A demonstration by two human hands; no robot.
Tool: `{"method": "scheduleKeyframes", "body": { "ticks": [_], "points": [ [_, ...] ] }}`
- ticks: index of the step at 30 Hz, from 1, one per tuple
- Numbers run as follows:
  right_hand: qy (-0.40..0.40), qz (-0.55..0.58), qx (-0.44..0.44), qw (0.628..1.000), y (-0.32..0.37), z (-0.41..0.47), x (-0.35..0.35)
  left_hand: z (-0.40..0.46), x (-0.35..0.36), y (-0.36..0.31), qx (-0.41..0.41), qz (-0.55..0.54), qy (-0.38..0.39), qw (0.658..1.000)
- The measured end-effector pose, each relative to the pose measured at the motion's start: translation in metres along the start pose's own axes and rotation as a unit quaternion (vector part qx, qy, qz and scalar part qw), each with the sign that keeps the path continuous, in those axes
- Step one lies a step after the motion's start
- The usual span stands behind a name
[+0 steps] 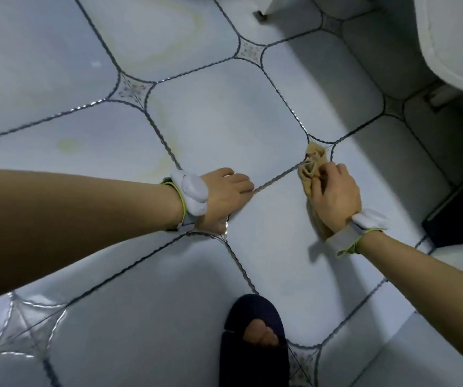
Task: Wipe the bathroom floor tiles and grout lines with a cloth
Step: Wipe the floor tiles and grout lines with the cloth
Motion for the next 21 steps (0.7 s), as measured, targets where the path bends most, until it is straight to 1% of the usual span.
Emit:
{"method": "scheduleKeyframes", "body": {
  "ticks": [1,2,3,4,6,7,8,9,10,11,12,13,14,15,16,17,18,19,20,21],
  "points": [
    [0.003,0.008,-0.01,1.0,0.013,-0.006,0.005,-0.001,0.001,0.0,-0.004,0.005,0.0,1.0],
    [0.023,0.02,-0.041,0.999,0.024,-0.019,0.011,0.001,0.0,0.0,-0.007,0.011,-0.003,1.0],
    [0.057,0.038,-0.102,0.992,0.04,-0.037,0.019,0.002,-0.001,0.001,-0.016,0.014,-0.009,1.0],
    [0.1,0.054,-0.178,0.977,0.055,-0.061,0.026,0.002,-0.002,0.004,-0.027,0.013,-0.015,0.999],
    [0.207,0.057,-0.324,0.921,0.07,-0.114,0.041,0.0,-0.001,0.012,-0.048,-0.005,-0.017,0.999],
    [0.249,0.049,-0.372,0.893,0.07,-0.131,0.046,-0.001,0.0,0.016,-0.054,-0.015,-0.016,0.998],
    [0.264,0.045,-0.397,0.878,0.066,-0.134,0.047,-0.003,0.0,0.021,-0.061,-0.02,-0.016,0.998],
    [0.252,0.043,-0.397,0.881,0.061,-0.122,0.044,-0.005,0.001,0.026,-0.069,-0.024,-0.018,0.997],
    [0.216,0.041,-0.368,0.904,0.054,-0.1,0.04,-0.008,0.001,0.031,-0.078,-0.027,-0.018,0.996],
    [0.158,0.037,-0.316,0.935,0.044,-0.07,0.033,-0.011,0.002,0.036,-0.086,-0.032,-0.02,0.996],
    [0.098,0.03,-0.244,0.964,0.032,-0.037,0.023,-0.014,0.003,0.04,-0.095,-0.034,-0.022,0.995],
    [0.045,0.025,-0.161,0.986,0.018,-0.009,0.014,-0.017,0.003,0.046,-0.104,-0.036,-0.025,0.994],
    [0.003,0.023,-0.085,0.996,0.007,0.01,0.007,-0.02,0.004,0.051,-0.115,-0.038,-0.028,0.992],
    [-0.025,0.021,-0.029,0.999,0.004,0.019,0.005,-0.024,0.004,0.057,-0.125,-0.04,-0.03,0.991],
    [-0.036,0.023,-0.004,0.999,0.01,0.018,0.007,-0.027,0.006,0.063,-0.135,-0.043,-0.03,0.99],
    [-0.037,0.032,-0.011,0.999,0.023,0.008,0.012,-0.03,0.008,0.068,-0.143,-0.045,-0.026,0.988],
    [-0.025,0.046,-0.041,0.998,0.041,-0.007,0.018,-0.034,0.011,0.073,-0.15,-0.047,-0.021,0.987],
    [0.001,0.068,-0.092,0.994,0.06,-0.029,0.026,-0.038,0.014,0.077,-0.157,-0.049,-0.016,0.986],
    [0.047,0.09,-0.156,0.982,0.081,-0.054,0.034,-0.044,0.016,0.08,-0.162,-0.052,-0.012,0.985],
    [0.107,0.105,-0.231,0.961,0.099,-0.082,0.043,-0.05,0.02,0.081,-0.167,-0.057,-0.01,0.984]
  ]
}}
Point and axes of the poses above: each hand's wrist, its own z-axis towards the middle knuckle, its own x-axis out of the palm, y = z × x, the point moved 9 cm from there along z, towards the middle knuckle, and after that the axes turned 12 degrees about z, right-handed, at the moved point
